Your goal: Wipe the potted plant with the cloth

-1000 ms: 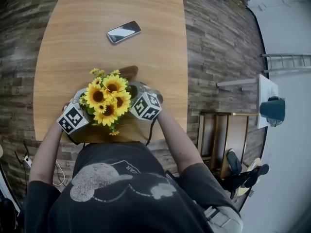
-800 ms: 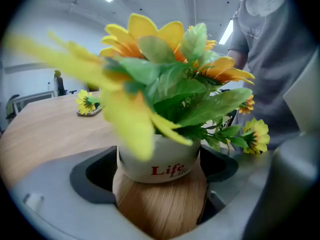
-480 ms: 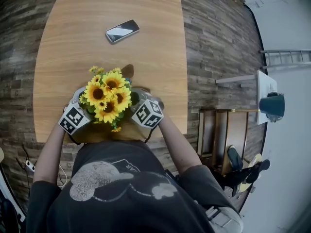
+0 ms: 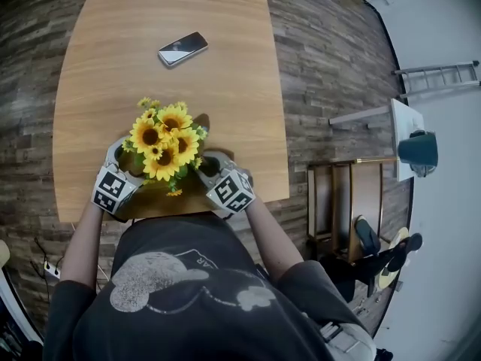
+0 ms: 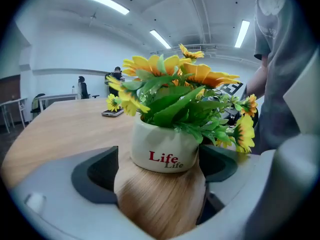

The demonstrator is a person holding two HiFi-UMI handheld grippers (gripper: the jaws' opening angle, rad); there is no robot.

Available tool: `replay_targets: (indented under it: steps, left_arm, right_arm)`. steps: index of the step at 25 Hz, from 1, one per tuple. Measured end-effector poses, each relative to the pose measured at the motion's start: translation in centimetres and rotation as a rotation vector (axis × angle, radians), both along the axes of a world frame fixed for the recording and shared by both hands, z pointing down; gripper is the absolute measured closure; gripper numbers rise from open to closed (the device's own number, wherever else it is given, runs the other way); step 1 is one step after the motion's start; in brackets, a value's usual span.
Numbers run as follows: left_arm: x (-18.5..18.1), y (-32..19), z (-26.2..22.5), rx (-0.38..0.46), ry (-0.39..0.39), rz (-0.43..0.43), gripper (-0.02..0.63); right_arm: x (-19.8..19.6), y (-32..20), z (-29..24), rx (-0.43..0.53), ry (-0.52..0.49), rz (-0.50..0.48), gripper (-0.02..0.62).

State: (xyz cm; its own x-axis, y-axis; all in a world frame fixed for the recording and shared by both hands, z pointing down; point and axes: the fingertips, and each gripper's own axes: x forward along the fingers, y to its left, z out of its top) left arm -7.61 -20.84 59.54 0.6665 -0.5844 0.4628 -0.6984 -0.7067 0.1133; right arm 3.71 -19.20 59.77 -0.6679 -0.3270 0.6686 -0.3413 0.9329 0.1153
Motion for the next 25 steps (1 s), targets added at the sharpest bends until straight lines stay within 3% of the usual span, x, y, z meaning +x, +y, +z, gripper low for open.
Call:
replay_targets:
  steps: [6, 9, 14, 18, 25]
  left_arm:
    - [-2.4, 0.4, -2.1, 0.007, 0.072, -0.145, 0.071]
    - [-3.1, 1.0, -2.5, 0.015, 0.11, -0.172, 0.094]
    - [-4.3, 0.2, -2.5, 0.032, 0.127, -0.171, 0.158]
    - [-5.1, -0.8, -4.0, 0.071, 0.153, -0.222, 0.218]
    - [-8.1, 0.4, -5.5, 0.101, 0.192, -0.442, 0.411]
  right_arm:
    - [3.6, -2.0, -3.1, 0.01, -0.213, 0.432, 0.551]
    - [5.7, -1.7, -4.1, 0.035, -0.266, 0.584, 0.551]
    - [7.9, -0.6, -5.4, 0.067, -0.321, 0.735, 0.551]
    - [8.9, 0.0, -6.1, 0.073, -0.368, 0.793, 0.551]
    - [9.9, 1.6, -8.1, 0.144, -0.411, 0.812, 0.551]
